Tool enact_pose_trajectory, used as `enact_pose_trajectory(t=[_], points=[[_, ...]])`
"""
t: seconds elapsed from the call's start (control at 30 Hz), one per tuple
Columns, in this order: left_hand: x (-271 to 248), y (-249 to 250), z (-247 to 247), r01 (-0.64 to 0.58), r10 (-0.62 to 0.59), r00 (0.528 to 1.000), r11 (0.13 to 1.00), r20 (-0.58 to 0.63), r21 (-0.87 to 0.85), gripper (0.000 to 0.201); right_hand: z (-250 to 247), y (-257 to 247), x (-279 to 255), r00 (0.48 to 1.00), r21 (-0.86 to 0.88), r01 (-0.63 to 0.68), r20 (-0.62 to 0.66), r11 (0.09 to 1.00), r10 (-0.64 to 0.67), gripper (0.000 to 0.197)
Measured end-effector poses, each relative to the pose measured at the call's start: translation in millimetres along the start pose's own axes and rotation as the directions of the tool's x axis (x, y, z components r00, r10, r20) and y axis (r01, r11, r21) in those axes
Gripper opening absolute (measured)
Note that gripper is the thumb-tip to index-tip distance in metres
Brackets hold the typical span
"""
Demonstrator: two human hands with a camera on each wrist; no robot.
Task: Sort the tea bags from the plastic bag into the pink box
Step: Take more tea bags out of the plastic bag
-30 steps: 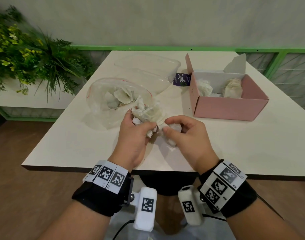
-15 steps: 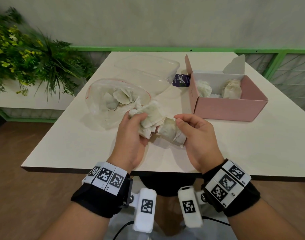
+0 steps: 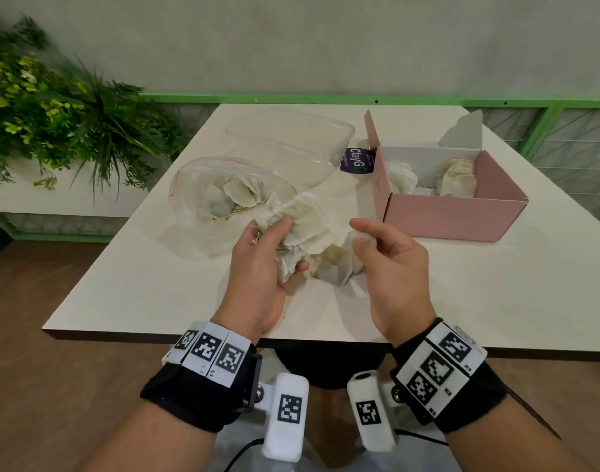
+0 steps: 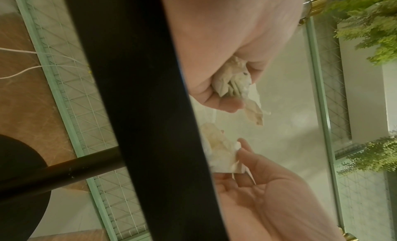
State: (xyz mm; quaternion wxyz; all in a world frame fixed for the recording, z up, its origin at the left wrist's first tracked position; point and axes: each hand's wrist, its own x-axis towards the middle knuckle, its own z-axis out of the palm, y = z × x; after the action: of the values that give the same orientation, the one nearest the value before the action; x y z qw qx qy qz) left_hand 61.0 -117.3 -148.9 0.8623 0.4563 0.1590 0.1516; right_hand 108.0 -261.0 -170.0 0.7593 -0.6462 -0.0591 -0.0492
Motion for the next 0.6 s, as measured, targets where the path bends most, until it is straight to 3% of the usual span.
enact_pose_trajectory(t=[0.17, 0.33, 0.47, 0.6], points=[[0.9, -1.2, -0.4, 0.013, -0.013, 1.0, 1.0, -0.005, 0.024, 0.01, 1.3, 1.0, -8.7, 0.959, -0.188, 0.277, -0.006, 0.942, -0.283, 0.037], [1.3, -1.0, -0.3, -0.001, 0.001, 1.0, 0.999, -0.002, 0.035, 0.02, 0.8, 3.6, -14.5, 0.834, -0.35, 0.534, 0.069, 0.77, -0.547, 0.025], [1.3, -1.5, -0.7, 0.001, -0.001, 1.0, 0.998, -0.005, 0.065, 0.035, 1.7, 5.2, -15.8, 0.762, -0.4, 0.632, 0.168, 0.664, -0.625, 0.023], [0.3, -2.2, -1.6, 0.003, -0.004, 1.0, 0.998, 0.014, 0.069, 0.036, 4.9, 3.5, -16.0, 0.656, -0.403, 0.744, 0.295, 0.532, -0.694, 0.022]])
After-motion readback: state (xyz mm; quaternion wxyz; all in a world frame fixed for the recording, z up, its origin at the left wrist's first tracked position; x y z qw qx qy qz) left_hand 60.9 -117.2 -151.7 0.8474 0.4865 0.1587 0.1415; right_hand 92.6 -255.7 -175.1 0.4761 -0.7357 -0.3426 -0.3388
